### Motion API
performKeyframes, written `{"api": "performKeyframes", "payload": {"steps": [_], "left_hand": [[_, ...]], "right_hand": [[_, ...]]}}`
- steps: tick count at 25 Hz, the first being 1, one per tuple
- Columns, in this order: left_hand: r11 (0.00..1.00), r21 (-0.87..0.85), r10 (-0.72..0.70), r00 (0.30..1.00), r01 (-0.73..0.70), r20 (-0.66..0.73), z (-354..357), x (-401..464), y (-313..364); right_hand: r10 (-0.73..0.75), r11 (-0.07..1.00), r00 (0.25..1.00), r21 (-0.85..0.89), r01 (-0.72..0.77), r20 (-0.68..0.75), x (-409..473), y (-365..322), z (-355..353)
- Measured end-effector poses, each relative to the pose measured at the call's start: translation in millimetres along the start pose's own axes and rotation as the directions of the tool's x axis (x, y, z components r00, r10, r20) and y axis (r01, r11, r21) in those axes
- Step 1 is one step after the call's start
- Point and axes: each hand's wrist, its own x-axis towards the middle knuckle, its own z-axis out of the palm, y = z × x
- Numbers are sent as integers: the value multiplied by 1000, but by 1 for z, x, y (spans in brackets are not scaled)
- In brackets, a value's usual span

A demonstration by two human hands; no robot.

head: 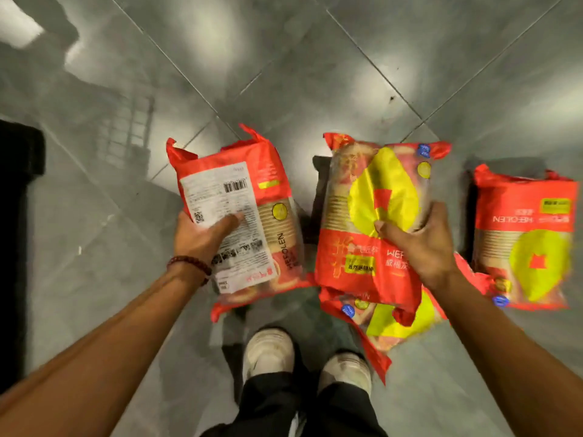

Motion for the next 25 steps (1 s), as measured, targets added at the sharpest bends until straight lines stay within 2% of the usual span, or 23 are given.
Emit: {"api": "performKeyframes", "payload": {"steps": [3,6,10,12,16,18,22,25], "left_hand": [[998,66,2,991,-11,134,-42,-46,78],[997,62,20,972,-35,233,-72,-104,164],[990,39,112,928,-134,357,-94,-188,284],[983,38,146,888,-180,435,-97,-236,346],[946,23,241,750,-322,616,-78,-334,449],[926,8,266,666,-378,697,-59,-378,490],[874,-7,272,476,-486,836,4,-478,557],[832,-30,255,334,-554,907,67,-557,582]], "right_hand": [[-40,994,996,101,31,80,-67,-49,-31],[-96,971,990,228,71,100,-131,-118,-81],[-139,937,988,330,112,61,-217,-207,-172],[-150,923,989,357,144,-11,-271,-244,-225],[-163,903,960,358,238,-229,-375,-292,-327],[-119,887,940,391,246,-321,-418,-304,-374],[-41,863,854,412,291,-518,-495,-288,-470],[36,841,764,433,325,-644,-544,-259,-541]]}}
